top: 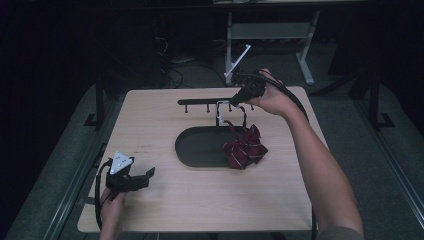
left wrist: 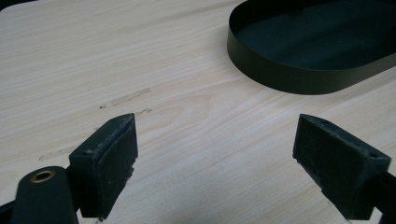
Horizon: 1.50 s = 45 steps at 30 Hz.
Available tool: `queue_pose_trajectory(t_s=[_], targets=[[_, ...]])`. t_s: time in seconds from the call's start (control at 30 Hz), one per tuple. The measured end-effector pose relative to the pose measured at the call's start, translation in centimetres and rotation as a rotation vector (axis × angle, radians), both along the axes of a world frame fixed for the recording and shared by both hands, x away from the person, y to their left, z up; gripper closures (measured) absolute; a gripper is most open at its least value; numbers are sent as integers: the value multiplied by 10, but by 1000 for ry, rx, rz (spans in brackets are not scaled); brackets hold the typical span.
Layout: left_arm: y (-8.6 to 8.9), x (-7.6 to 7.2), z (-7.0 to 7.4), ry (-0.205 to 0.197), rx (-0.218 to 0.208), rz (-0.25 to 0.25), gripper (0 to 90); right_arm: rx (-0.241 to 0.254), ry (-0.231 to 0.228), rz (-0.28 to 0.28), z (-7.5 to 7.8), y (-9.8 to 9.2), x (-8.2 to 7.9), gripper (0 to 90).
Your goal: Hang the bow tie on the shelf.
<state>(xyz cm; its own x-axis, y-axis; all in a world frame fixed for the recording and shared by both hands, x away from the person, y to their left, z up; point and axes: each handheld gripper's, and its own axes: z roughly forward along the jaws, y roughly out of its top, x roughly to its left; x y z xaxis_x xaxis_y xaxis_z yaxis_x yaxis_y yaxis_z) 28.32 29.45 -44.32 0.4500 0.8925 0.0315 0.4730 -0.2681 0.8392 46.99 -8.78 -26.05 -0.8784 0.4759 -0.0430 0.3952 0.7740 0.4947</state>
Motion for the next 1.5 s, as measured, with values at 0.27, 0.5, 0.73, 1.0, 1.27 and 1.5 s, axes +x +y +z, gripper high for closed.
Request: queue_pose_trajectory(t_s=[0.27,0.5,0.73,1.0,1.27,1.5], targets=[[0,0,0,0,-1,-1,136,0,7,-20,-2,-2,6,867],[0,0,0,-2,-2,-2,136,-7,13,-30,-4,-3,9,866],[0,0,0,0,-1,-2,135,-11,18,-38,-7,-4,10,864],[0,0,0,0,2,-3,136,-8,20,-46,-8,-5,11,861],[0,0,1,-1,0,-1,136,-11,20,-45,-9,-4,11,857],[-1,0,0,0,-1,-3,136,-10,19,-47,-10,-4,11,856]])
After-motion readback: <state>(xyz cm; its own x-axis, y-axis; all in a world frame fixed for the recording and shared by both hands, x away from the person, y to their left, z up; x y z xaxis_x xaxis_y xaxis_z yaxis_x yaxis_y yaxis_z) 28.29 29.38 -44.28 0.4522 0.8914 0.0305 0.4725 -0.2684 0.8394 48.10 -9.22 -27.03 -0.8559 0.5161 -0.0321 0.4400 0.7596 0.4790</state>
